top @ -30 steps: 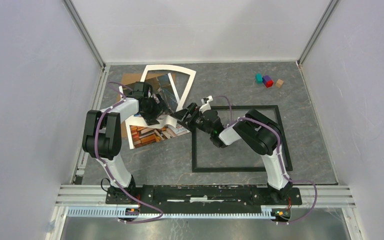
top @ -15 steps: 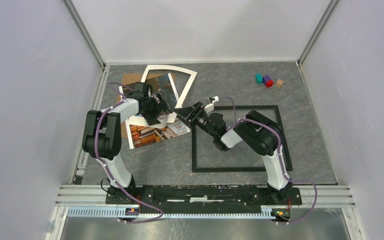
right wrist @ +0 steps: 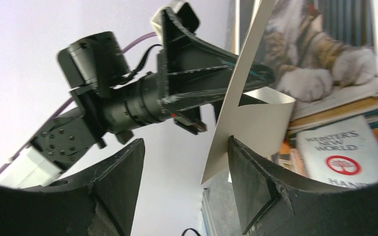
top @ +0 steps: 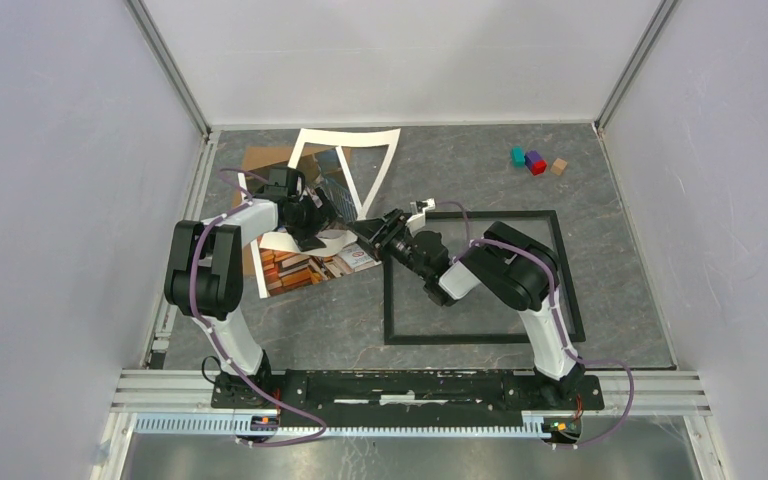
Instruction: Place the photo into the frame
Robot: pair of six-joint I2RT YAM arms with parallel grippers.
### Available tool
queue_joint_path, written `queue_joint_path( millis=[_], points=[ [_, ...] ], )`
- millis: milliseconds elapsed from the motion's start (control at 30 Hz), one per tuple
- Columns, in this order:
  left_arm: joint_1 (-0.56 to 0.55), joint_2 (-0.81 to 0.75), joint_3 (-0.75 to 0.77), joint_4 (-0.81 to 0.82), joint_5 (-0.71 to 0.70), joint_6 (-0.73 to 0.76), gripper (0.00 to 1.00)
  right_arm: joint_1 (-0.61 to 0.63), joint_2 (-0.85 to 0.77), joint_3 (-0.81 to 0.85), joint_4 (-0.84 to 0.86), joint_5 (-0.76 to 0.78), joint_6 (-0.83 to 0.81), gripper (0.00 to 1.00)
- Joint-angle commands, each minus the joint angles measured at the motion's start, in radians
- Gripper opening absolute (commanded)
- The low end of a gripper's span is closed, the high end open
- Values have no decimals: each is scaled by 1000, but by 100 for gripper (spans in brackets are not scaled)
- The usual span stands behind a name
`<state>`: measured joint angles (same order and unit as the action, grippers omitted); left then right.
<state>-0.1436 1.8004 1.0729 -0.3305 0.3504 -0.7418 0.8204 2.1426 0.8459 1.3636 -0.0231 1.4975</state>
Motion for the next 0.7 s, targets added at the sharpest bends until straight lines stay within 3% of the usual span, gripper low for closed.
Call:
queue_joint_path(
  millis=[0, 100, 267, 300, 367, 433, 533, 667],
  points=[
    [-15, 39, -57, -60, -36, -4, 96, 4, -27, -14, -99, 14, -71, 69],
    [-14, 43, -59, -59, -37, -2, 96, -2, -51, -18, -187, 17, -112, 68],
    [-15, 17, -65, -64, -75, 10, 97, -17, -92, 22, -395, 17, -204, 50],
    [-16, 5, -66, -64, -83, 16, 98, -17, -105, 31, -430, 38, -242, 45],
    [-15, -31, -70, -62, -103, 25, 99, -21, -139, 58, -537, 73, -305, 19],
    [-16, -79, -67, -67, -123, 42, 100, -35, -158, 85, -609, 76, -355, 0],
    [-18, -199, -47, -86, -182, 82, 100, -50, -212, 139, -757, 99, -473, 0],
    [-23, -422, 16, -129, -185, 180, 100, -87, -345, 219, -974, 92, -753, 0]
  ],
)
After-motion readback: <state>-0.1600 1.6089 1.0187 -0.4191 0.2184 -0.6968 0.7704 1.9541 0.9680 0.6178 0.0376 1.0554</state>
